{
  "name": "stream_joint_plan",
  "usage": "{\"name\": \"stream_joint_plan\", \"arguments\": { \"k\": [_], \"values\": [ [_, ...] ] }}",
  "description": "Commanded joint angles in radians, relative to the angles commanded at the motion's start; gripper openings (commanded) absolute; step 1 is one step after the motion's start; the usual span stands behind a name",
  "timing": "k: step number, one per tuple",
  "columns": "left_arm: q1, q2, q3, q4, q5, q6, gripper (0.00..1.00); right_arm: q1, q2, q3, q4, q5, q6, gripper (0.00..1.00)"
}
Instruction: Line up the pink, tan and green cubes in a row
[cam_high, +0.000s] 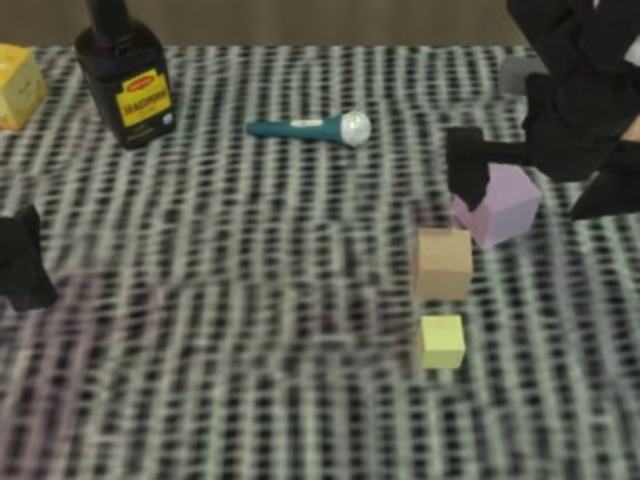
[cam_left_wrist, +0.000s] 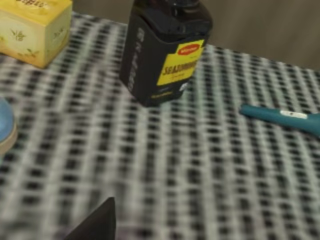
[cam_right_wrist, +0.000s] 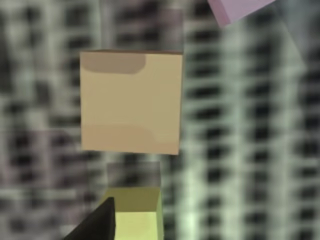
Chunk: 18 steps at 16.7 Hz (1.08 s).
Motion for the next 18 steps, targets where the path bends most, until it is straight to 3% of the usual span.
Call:
{"name": "stream_joint_plan", "arguments": {
  "k": [8,15,18],
  "values": [
    [0.149,-0.459,-0.422,0.306,0.021,0.276,1.0,0.093,0.397,0.386,-0.201,-0.004,0.111,1.0],
    [0.156,-0.483,-0.442,0.323,0.023,0.292,1.0,0.094,0.415,0.405,-0.206,-0.005,0.116,1.0],
    [0.156,-0.483,-0.442,0.323,0.023,0.292,1.0,0.097,0.435,0.355,-0.136,-0.004,0.115,1.0]
  ]
}}
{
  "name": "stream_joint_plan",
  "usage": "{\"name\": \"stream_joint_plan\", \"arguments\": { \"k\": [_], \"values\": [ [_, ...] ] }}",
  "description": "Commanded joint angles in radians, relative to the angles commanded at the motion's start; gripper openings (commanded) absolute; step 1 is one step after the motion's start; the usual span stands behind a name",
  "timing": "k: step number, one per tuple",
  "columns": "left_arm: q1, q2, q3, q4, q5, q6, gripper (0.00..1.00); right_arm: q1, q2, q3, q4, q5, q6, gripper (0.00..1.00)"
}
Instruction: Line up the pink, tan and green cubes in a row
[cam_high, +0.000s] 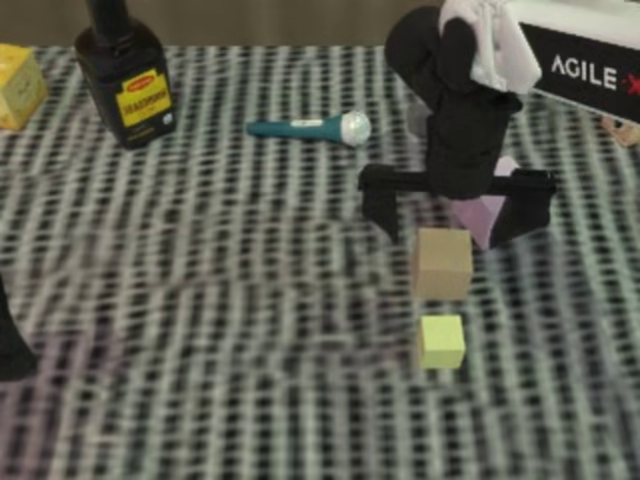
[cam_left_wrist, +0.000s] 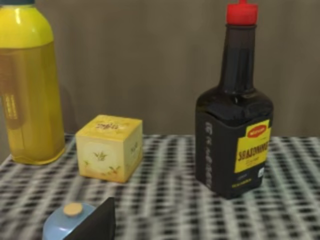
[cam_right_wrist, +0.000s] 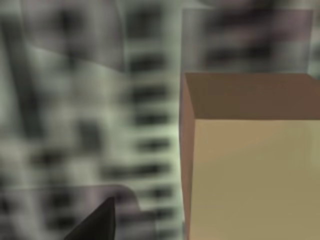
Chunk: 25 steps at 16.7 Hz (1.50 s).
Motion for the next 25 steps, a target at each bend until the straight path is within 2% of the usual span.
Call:
{"name": "stream_joint_plan", "arguments": {
  "k": [5,10,23,25],
  "values": [
    [0.0,0.0,0.0,0.0,0.0,0.0,1.0,0.002,0.062,-0.129,0.198,0.001,0.003,1.0],
    [0.0,0.0,0.0,0.0,0.0,0.0,1.0,0.003,0.073,-0.15,0.226,0.001,0.004,1.0],
    [0.0,0.0,0.0,0.0,0.0,0.0,1.0,0.003,0.073,-0.15,0.226,0.001,0.004,0.02],
    [0.0,0.0,0.0,0.0,0.0,0.0,1.0,0.003,0.073,-0.15,0.226,0.001,0.004,0.0]
  ]
}}
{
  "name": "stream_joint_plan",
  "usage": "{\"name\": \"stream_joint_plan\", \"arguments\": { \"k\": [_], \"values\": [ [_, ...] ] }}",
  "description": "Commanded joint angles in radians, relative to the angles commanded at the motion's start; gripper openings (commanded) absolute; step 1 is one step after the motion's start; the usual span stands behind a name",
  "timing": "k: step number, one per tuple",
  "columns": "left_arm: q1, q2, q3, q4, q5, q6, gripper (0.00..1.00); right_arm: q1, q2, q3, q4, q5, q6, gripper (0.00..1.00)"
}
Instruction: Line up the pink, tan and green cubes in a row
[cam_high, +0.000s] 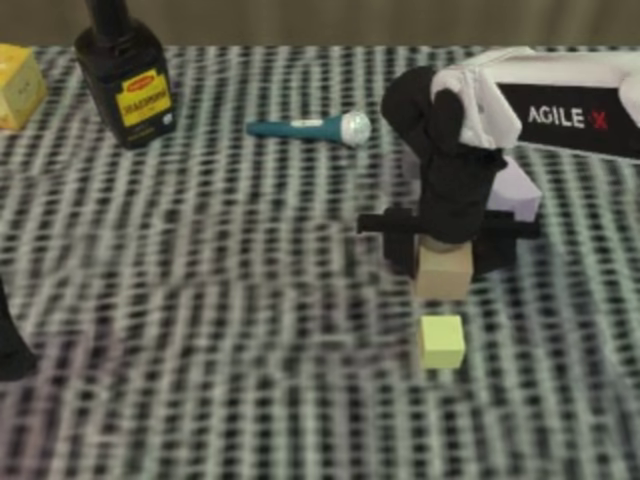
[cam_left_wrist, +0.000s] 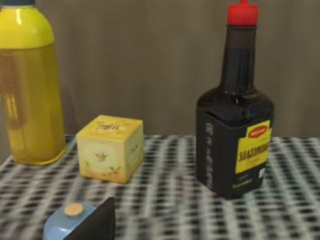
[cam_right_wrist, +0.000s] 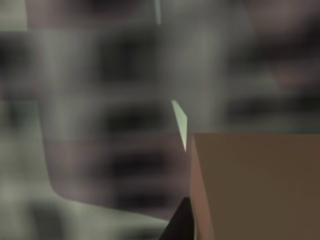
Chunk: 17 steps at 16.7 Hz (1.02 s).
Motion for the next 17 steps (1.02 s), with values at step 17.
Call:
{"name": "stream_joint_plan", "arguments": {
  "k": [17],
  "values": [
    [0.0,0.0,0.0,0.0,0.0,0.0,1.0,0.006,-0.099,0.158,-0.242,0.009,-0.007,0.0]
  ]
}}
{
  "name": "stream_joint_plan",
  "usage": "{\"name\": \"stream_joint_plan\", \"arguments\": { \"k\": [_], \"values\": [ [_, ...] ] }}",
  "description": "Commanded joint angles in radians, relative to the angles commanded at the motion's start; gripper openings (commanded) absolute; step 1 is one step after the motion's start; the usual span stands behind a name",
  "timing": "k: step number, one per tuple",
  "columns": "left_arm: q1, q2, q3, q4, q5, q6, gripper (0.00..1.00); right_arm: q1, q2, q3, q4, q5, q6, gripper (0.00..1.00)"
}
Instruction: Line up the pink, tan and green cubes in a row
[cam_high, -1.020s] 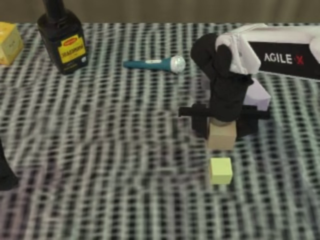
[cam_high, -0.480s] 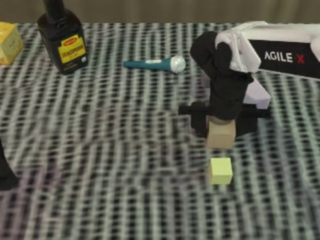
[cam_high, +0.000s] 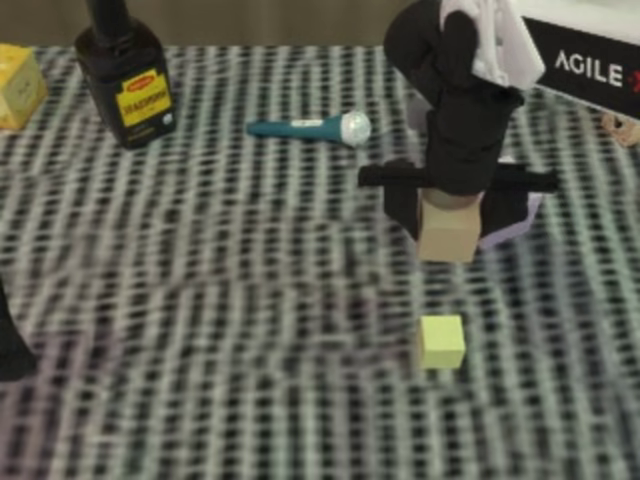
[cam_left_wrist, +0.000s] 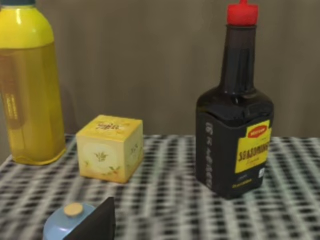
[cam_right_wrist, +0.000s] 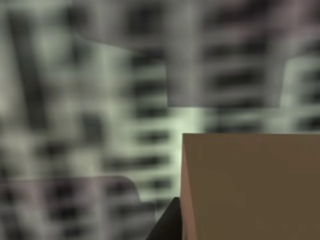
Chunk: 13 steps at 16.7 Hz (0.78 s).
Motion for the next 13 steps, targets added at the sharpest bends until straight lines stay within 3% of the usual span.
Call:
{"name": "stream_joint_plan", "arguments": {
  "k": [5,13],
  "values": [
    [0.0,0.0,0.0,0.0,0.0,0.0,1.0,0.01,-0.005,-0.01,0.003,0.0,0.012,0.0],
    [0.0,0.0,0.0,0.0,0.0,0.0,1.0,0.255,-0.133,-0.14,0.005,0.001,0.189,0.0]
  ]
}}
